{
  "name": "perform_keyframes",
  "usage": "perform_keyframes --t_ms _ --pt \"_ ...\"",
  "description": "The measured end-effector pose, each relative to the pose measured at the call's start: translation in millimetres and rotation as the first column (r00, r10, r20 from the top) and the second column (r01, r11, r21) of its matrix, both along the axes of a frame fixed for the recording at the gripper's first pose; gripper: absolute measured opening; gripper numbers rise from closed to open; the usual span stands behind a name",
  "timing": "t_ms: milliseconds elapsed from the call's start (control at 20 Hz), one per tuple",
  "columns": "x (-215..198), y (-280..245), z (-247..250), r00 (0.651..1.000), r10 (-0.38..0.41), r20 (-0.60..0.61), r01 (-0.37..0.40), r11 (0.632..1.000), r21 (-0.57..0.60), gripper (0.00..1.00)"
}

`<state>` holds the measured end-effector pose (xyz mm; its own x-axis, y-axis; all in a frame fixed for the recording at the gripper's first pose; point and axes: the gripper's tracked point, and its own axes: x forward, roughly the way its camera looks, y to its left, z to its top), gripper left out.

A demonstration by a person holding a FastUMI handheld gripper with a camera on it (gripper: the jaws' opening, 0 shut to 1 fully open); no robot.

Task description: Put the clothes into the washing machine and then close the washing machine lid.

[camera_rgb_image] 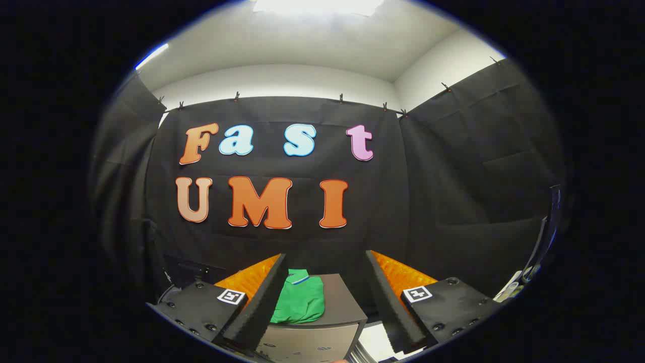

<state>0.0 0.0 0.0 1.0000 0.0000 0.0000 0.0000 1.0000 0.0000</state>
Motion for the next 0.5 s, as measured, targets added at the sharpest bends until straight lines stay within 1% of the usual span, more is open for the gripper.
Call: perform_keyframes --t_ms 150,500 --pt "11 -4 5 1.000 -0.006 0.009 0.006 1.000 -0.002 0.98" --pt "21 4 5 1.000 0.007 0.006 -0.007 1.000 -0.011 0.98"
